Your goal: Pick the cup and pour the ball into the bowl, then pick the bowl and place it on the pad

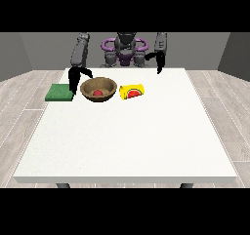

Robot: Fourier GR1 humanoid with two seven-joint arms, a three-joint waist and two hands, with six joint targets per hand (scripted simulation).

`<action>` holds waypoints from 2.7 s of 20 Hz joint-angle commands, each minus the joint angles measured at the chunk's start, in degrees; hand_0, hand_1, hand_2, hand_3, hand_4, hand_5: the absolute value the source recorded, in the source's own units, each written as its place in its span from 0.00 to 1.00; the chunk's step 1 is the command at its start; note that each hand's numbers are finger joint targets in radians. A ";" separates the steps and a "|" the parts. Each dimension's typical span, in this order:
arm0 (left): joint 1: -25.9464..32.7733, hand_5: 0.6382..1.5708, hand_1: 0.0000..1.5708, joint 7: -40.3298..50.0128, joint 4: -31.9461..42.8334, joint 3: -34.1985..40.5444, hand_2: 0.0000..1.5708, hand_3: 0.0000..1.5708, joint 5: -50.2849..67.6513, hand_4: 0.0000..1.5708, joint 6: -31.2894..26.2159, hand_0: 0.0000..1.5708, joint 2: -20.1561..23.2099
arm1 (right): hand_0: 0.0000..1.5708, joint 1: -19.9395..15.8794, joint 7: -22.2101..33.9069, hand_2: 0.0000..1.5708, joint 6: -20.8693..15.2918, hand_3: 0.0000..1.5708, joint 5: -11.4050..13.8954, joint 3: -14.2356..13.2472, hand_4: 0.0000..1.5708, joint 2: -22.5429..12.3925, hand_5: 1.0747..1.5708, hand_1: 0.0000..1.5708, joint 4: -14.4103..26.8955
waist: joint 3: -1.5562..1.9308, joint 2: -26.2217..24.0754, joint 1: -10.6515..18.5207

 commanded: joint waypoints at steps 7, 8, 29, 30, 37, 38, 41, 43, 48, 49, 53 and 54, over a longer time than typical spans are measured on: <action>4.43 0.85 0.00 2.23 -3.97 -0.74 0.00 0.00 -2.37 0.61 -0.58 0.00 -0.96 | 0.00 -0.93 -8.07 0.00 1.80 0.00 1.88 1.16 0.22 0.28 1.00 0.00 14.00 | 0.00 -2.22 -1.69; 0.62 0.85 0.00 -0.57 -5.96 1.96 0.00 0.00 -1.67 0.61 -1.94 0.00 1.68 | 0.00 -1.32 -14.78 0.00 5.41 0.00 0.75 -1.23 0.22 -1.98 1.00 0.00 16.40 | 0.03 4.23 -0.50; 4.21 0.79 0.00 4.22 -13.71 -0.35 0.00 0.00 -2.55 0.66 -4.12 0.00 1.71 | 1.00 -2.75 -6.79 1.00 -5.16 0.94 -6.09 -7.66 0.60 -0.81 0.83 1.00 21.34 | -0.04 3.60 3.01; 5.37 0.78 0.00 1.74 -10.64 1.34 0.00 0.00 -0.79 0.68 -4.85 0.00 2.04 | 1.00 -4.14 -3.26 1.00 -6.23 0.95 -6.03 -6.97 0.60 -1.75 0.83 1.00 19.73 | -0.13 1.82 2.28; 6.90 0.77 0.00 4.18 -8.19 2.97 0.00 0.00 -0.39 0.73 -5.20 0.00 2.30 | 1.00 -7.11 7.78 1.00 -8.31 0.86 -5.73 -5.45 0.60 -9.17 0.86 1.00 18.70 | -0.05 -4.71 -1.80; 6.75 0.77 0.00 2.45 -8.08 3.24 0.00 0.00 -0.88 0.73 -3.53 0.00 1.14 | 1.00 -7.68 8.89 1.00 -5.53 0.81 -6.23 -5.87 0.59 -12.16 0.86 1.00 18.67 | -0.04 -3.37 -2.20; 5.70 0.77 0.00 2.75 -3.69 6.47 0.00 0.00 0.86 0.74 -5.32 0.00 2.51 | 1.00 -9.10 13.26 1.00 -8.12 0.77 -5.65 -4.04 0.59 -11.54 0.86 1.00 16.89 | -0.04 -6.23 -4.47; 6.97 0.77 0.00 3.30 -6.38 4.72 0.00 0.00 -0.39 0.74 -3.81 0.00 1.07 | 1.00 -7.13 12.23 1.00 -3.31 0.71 -6.60 -5.82 0.60 -16.74 0.84 1.00 17.96 | -0.01 -5.34 -4.52; 7.69 0.76 0.00 2.20 -4.04 5.92 0.00 0.00 -0.06 0.74 -5.53 0.00 1.25 | 1.00 -6.14 13.96 1.00 -3.19 0.82 -7.47 -5.40 0.61 -17.42 0.85 1.00 16.58 | -0.01 -7.11 -4.93; 8.75 0.76 0.00 0.68 -0.64 5.80 0.00 0.00 -0.56 0.75 -4.76 0.00 0.29 | 1.00 -5.43 15.95 1.00 -3.89 0.82 -6.87 -3.82 0.61 -15.87 0.85 1.00 15.19 | -0.03 -8.46 -6.25; 6.24 0.76 0.00 -4.90 2.36 9.42 0.00 0.00 0.71 0.75 -4.93 0.00 1.04 | 1.00 -4.90 17.29 1.00 0.46 0.85 -9.05 -5.67 0.63 -19.91 0.84 1.00 15.95 | -0.02 -4.94 -6.63; 7.50 0.76 0.00 -4.40 2.42 6.13 0.00 0.00 -1.86 0.75 -3.49 0.00 -1.44 | 1.00 -4.27 15.29 1.00 -2.36 0.77 -9.25 -6.03 0.63 -18.11 0.84 1.00 15.93 | -0.01 -5.91 -5.78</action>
